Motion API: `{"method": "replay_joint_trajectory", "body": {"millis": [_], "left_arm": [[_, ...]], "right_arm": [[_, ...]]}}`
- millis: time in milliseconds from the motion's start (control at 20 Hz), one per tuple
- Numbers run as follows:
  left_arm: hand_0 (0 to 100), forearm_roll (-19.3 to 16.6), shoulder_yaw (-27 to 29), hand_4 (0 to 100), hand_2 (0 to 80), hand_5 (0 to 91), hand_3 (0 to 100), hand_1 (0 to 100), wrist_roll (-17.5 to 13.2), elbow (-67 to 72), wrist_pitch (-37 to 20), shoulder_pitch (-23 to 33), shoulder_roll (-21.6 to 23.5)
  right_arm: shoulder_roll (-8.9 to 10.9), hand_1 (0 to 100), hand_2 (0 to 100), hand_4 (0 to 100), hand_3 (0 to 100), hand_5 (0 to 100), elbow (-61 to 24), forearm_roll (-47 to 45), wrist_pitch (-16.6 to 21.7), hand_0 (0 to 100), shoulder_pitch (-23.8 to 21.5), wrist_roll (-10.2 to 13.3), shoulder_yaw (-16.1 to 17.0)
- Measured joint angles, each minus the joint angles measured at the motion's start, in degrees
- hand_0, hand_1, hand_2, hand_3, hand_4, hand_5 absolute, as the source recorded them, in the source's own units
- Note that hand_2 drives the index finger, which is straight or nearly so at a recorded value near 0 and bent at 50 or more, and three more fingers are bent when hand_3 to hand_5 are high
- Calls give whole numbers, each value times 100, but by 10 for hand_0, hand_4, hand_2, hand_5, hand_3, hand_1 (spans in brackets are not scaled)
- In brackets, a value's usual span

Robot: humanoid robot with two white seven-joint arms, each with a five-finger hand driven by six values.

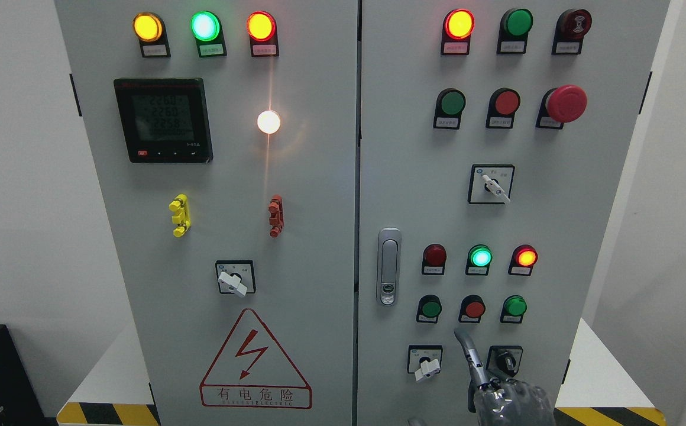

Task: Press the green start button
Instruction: 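Raise the right hand toward the lower green push button on the cabinet door, then press the lower green push button with the right hand's fingertip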

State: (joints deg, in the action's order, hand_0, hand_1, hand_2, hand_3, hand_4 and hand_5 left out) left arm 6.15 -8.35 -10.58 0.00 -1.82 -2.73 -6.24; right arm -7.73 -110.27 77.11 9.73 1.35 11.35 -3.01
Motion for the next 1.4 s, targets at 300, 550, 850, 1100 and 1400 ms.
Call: {"method": "replay_joint_trajectory", "body": {"millis": [300, 550, 850, 1100, 1400], "left_arm": [[120, 0, 0, 0, 0, 0, 0, 556, -3, 0, 0, 0, 0], [120, 0, 0, 0, 0, 0, 0, 556, -16, 0, 0, 0, 0], [120, 0, 0, 0, 0, 0, 0, 556, -20, 0, 0, 0, 0], [120, 0, 0, 0, 0, 0, 0, 556, -20, 0, 0, 0, 0], [120, 0, 0, 0, 0, 0, 0, 556, -27, 0, 0, 0, 0]], "right_arm": [[-4, 246, 0, 902, 877, 1000, 209, 19, -6, 9, 188, -13, 5], [-5, 246, 0, 900, 877, 1000, 385, 25, -12, 13, 311, -22, 7], [-6, 246, 0, 898, 877, 1000, 593, 27, -15, 19, 447, -27, 8], [-10, 245, 0, 895, 877, 1000, 747, 25, -23, 24, 562, -42, 9], [-14, 244, 0, 892, 877, 1000, 929, 24, -48, 28, 701, -66, 7]]}}
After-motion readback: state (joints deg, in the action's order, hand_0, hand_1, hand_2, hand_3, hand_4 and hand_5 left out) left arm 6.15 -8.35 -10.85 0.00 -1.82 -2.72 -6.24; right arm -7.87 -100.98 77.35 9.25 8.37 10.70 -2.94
